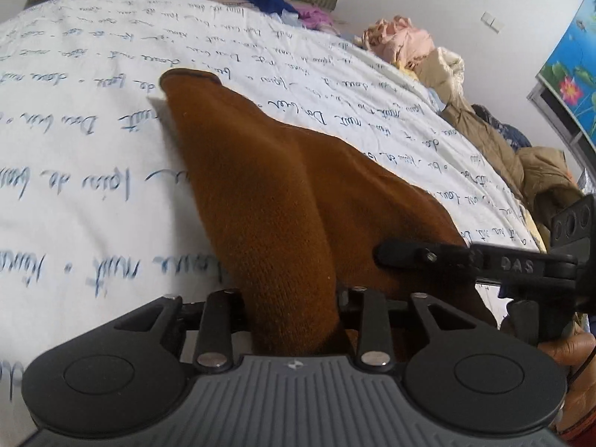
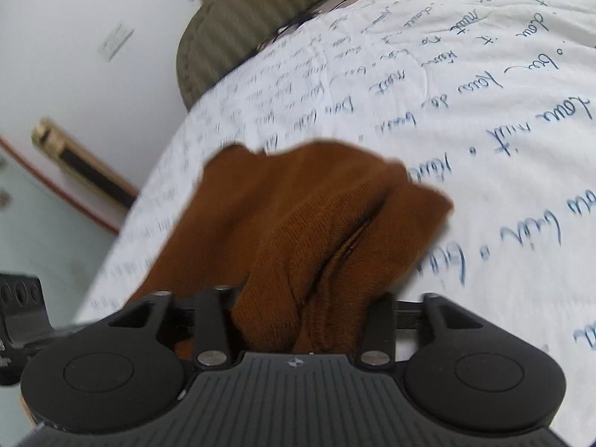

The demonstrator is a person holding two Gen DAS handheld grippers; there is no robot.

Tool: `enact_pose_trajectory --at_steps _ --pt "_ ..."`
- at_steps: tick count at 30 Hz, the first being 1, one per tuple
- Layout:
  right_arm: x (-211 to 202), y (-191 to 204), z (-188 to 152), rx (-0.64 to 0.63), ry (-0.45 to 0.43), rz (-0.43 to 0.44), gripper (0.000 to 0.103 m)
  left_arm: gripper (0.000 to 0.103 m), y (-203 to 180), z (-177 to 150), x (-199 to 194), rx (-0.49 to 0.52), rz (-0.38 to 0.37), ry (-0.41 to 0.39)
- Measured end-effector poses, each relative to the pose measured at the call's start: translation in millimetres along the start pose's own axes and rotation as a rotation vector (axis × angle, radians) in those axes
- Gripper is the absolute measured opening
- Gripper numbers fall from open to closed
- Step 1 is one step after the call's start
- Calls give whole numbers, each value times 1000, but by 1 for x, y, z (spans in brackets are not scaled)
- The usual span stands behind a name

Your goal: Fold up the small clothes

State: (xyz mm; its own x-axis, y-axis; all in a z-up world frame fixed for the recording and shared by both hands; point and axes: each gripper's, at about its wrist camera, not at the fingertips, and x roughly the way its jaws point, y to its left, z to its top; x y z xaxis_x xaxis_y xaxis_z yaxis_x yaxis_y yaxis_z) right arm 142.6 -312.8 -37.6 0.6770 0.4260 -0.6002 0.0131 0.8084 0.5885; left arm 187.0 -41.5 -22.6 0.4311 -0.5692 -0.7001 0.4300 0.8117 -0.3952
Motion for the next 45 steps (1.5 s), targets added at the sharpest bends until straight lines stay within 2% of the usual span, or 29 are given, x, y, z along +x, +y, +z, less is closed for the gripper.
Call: enact_pose_trajectory --at_steps 3,8,10,11,12,13,18,19,20,23,25,26,27,28,29,30,31,34,38,45 --pt "-17 0 -14 -69 -5 -21 64 50 15 -14 -18 -61 -15 -31" --pt "-52 -26 -47 29 -37 63 65 50 41 -48 -42 -201 -140 -21" --pt "-61 -38 -61 77 -56 111 61 48 46 -61 -43 -256 -191 -10" --pt "-62 -41 -67 92 -65 125 54 30 47 -66 -43 -263 -206 -4" --pt "-62 -41 -73 105 -71 121 34 18 44 -69 -42 -259 -200 3" --pt "-61 -42 -76 121 -67 126 27 17 42 -71 -42 -255 -179 2" --pt "-67 -37 -88 158 -91 204 22 14 34 -72 -65 -207 -80 -75" --pt "-69 -34 -90 147 -98 202 22 14 31 -73 -67 -190 -49 -79" --pt "-69 -30 -93 115 -104 164 23 15 27 -75 -68 -179 -26 -77" --pt "-68 -18 -100 3 -138 23 34 22 8 -88 -67 -114 117 -101" --pt "-74 -3 -108 -44 -177 -35 52 33 -6 -96 -71 -79 201 -136" --pt "-79 7 -112 -78 -204 -79 56 44 -9 -100 -75 -72 235 -149" --pt "-82 15 -117 -115 -227 -121 67 58 -13 -101 -76 -72 270 -155" --pt "-86 24 -122 -159 -249 -164 78 63 -15 -103 -77 -74 302 -157" --pt "-86 30 -127 -197 -261 -191 85 67 -17 -103 -77 -71 336 -157" --pt "-87 34 -132 -237 -263 -214 96 67 -18 -103 -76 -64 366 -158" --pt "-86 36 -137 -274 -263 -233 101 67 -18 -103 -75 -58 394 -156" --pt "-72 32 -142 -320 -246 -319 101 69 -14 -104 -78 -88 399 -146" --pt "-75 25 -142 -288 -260 -287 102 69 -9 -106 -83 -115 409 -146" --pt "-84 31 -147 -266 -246 -257 102 69 -9 -111 -97 -79 507 -140"
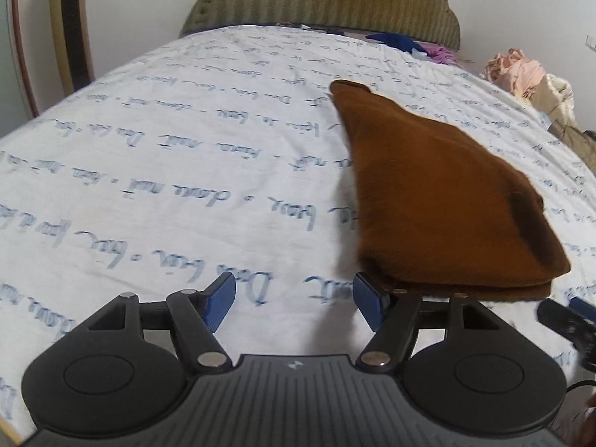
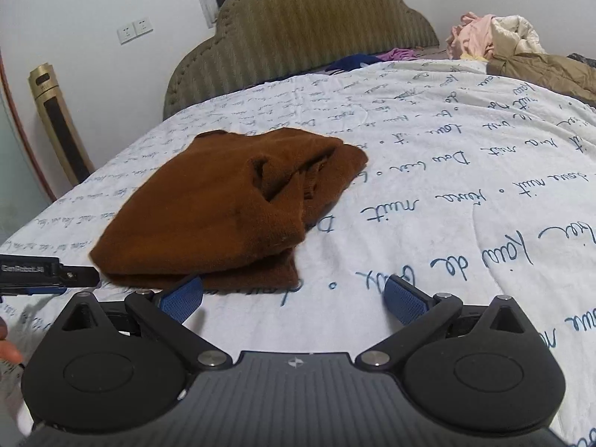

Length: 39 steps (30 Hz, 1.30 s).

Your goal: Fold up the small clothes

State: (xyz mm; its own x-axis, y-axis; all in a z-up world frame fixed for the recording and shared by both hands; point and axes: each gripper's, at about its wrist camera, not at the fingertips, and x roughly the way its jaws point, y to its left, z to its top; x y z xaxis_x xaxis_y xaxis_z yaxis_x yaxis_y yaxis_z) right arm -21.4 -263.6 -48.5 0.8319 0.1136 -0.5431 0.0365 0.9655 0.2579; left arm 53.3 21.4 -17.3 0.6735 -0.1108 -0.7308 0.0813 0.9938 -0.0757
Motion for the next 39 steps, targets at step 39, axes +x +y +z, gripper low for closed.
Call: enact_pose_trajectory --at_steps 39 --pt "7 26 -8 -125 -52 -57 103 84 -40 -22 11 180 93 -126"
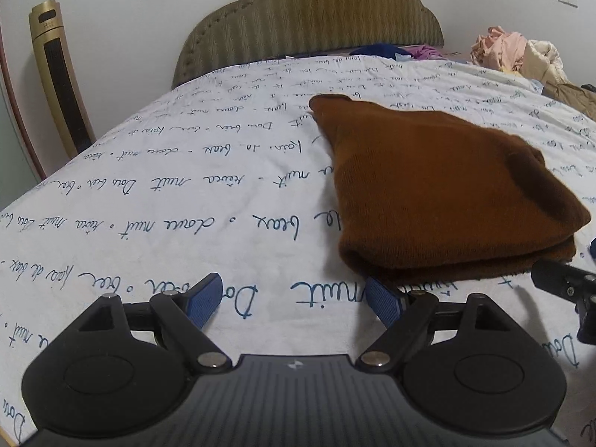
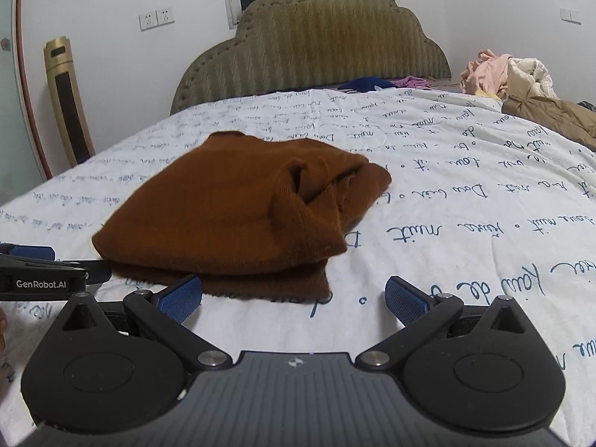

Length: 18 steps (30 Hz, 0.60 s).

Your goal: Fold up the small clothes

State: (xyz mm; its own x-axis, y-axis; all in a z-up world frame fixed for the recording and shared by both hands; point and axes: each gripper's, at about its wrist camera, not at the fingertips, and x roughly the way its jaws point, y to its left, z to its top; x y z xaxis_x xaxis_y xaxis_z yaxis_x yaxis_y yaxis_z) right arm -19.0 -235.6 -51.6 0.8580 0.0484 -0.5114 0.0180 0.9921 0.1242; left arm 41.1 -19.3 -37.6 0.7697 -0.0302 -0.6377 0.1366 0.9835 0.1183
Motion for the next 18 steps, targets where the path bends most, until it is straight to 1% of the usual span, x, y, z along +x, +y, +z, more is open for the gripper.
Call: enact_pose_trajectory --at_steps 5,6,8,13,18 --pt "-2 -4 -1 29 -11 -4 103 85 -2 -4 3 -10 0 -19" --pt "-2 -6 -2 36 -11 -6 103 87 -2 -5 5 -13 2 -18" --pt "-1 -7 -4 43 -8 -18 103 88 -2 -8 6 -19 7 -27" --pt "-2 -7 -7 42 -22 -22 103 90 -3 -11 7 -14 8 -45" --pt "-3 -7 -8 36 -29 -18 103 93 -3 -11 9 -22 -3 -43"
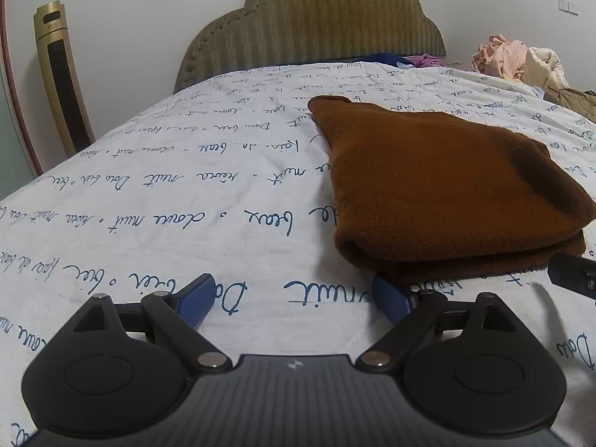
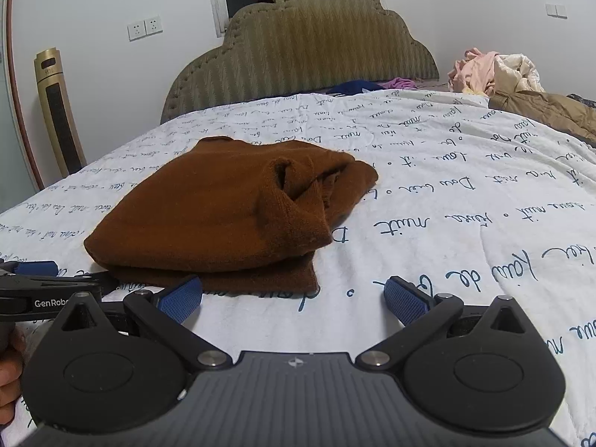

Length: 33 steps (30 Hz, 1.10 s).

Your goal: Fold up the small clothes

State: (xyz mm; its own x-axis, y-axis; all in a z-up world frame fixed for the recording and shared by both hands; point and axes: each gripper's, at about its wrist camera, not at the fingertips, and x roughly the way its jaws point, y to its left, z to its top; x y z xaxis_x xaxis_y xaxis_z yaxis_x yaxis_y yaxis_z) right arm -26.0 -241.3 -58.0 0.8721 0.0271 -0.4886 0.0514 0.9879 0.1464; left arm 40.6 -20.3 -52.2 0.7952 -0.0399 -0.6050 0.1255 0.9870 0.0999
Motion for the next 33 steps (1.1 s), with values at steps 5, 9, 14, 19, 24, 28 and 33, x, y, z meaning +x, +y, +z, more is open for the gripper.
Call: enact_pose_trajectory --at_steps 5,9,14,19,24,28,33 --pt "7 2 1 -11 42 -14 103 93 -1 -1 0 0 5 -4" --pt "9 4 0 -20 53 -20 103 93 -1 -1 0 -1 9 -5" --pt "9 0 0 -4 56 -12 103 94 0 -1 1 -9 8 -2" --pt "8 0 2 7 51 -13 103 95 0 -1 1 -12 8 0" --pt "16 13 3 -79 90 -53 103 95 1 -1 1 -13 7 0" --pt "21 20 2 -126 119 -78 103 95 1 -1 1 -15 4 -2" --pt "17 14 0 -93 108 -53 103 95 3 -2 1 -25 -3 -5"
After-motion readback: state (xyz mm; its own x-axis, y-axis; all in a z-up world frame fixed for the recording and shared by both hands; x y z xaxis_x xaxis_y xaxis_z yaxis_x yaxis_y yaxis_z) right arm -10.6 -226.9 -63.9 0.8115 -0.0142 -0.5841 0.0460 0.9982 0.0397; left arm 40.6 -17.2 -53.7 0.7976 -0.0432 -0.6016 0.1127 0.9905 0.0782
